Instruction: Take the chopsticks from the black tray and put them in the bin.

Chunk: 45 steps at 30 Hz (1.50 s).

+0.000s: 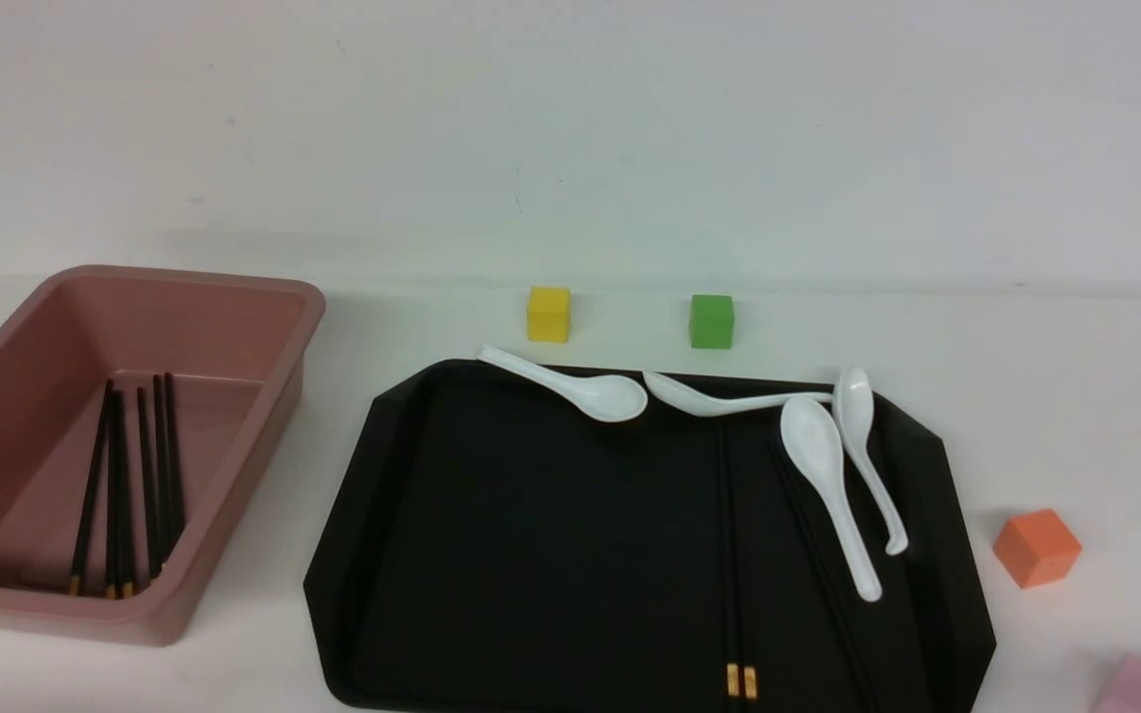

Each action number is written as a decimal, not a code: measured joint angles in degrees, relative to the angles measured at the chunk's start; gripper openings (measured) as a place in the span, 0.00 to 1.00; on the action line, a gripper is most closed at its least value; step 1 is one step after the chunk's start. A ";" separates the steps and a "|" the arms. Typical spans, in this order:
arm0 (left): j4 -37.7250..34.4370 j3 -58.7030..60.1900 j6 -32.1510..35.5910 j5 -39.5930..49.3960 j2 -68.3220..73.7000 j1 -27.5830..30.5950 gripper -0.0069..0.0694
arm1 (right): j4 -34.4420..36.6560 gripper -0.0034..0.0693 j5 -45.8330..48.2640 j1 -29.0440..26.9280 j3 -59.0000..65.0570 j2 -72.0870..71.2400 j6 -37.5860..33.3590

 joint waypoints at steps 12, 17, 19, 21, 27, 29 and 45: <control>0.32 0.00 0.46 0.34 0.00 0.00 0.11 | 0.00 0.38 0.00 0.00 0.00 0.00 0.00; 0.32 0.00 0.46 0.34 0.00 0.00 0.12 | 0.00 0.38 0.00 0.00 0.00 0.00 0.00; 0.32 0.00 0.46 0.34 0.00 0.00 0.12 | 0.00 0.38 0.00 0.00 0.00 0.00 0.00; 0.32 0.00 0.46 0.34 0.00 0.00 0.12 | 0.00 0.38 0.00 0.00 0.00 0.00 0.00; 0.32 0.00 0.46 0.34 0.00 0.00 0.12 | 0.00 0.38 0.00 0.00 0.00 0.00 0.00; 0.32 0.00 0.46 0.34 0.00 0.00 0.12 | 0.00 0.38 0.00 0.00 0.00 0.00 0.00; 0.40 0.00 0.46 0.34 0.00 0.00 0.14 | 0.00 0.38 0.00 0.00 0.00 0.00 0.00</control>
